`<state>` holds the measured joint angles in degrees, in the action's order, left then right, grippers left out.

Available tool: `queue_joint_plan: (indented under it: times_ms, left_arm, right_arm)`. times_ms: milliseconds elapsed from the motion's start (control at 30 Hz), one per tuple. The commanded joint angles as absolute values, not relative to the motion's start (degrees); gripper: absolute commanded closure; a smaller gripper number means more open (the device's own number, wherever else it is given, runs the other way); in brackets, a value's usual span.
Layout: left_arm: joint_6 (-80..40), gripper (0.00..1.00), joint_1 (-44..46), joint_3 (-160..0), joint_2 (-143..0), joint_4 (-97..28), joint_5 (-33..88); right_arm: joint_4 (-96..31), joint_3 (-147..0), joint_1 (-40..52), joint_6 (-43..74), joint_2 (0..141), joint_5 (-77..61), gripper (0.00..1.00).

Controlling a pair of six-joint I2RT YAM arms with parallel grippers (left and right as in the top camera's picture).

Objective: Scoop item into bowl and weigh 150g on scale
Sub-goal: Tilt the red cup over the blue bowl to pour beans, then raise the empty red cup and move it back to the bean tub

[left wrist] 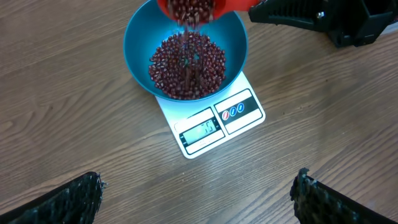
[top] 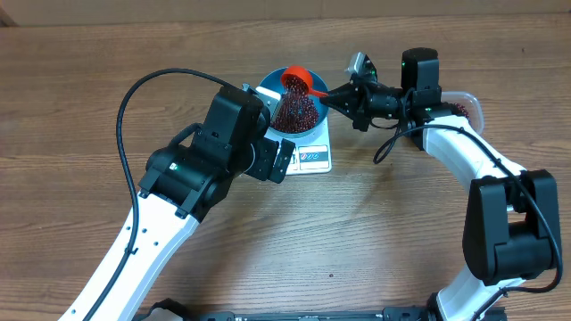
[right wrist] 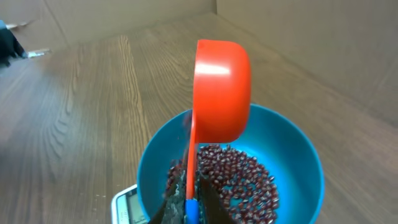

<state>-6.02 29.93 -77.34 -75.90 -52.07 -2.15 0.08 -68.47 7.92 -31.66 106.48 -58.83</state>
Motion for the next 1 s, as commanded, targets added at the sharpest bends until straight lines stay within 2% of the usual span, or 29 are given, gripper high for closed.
queue_joint_plan:
  times_ms: [0, 400, 867, 967]
  left_arm:
    - [-6.22, 0.00, 30.09, -78.26, -76.20, -51.86, -1.87]
    - [-6.22, 0.00, 30.09, -78.26, -76.20, -51.86, -1.87]
    - [-6.22, 0.01, 30.09, -78.26, -76.20, -51.86, -1.87]
    - [-6.22, 0.00, 30.09, -78.26, -76.20, -51.86, -1.87]
  right_arm:
    - [1.65, -68.60, 8.14, -36.73, 106.65, -58.85, 0.96]
    - [9.41, -68.60, 8.14, -37.39, 106.65, -53.58, 0.96]
    - [8.47, -68.60, 8.14, -37.76, 106.65, -53.60, 0.96]
    - [8.58, -68.71, 7.88, -33.19, 106.63, -53.60, 0.96]
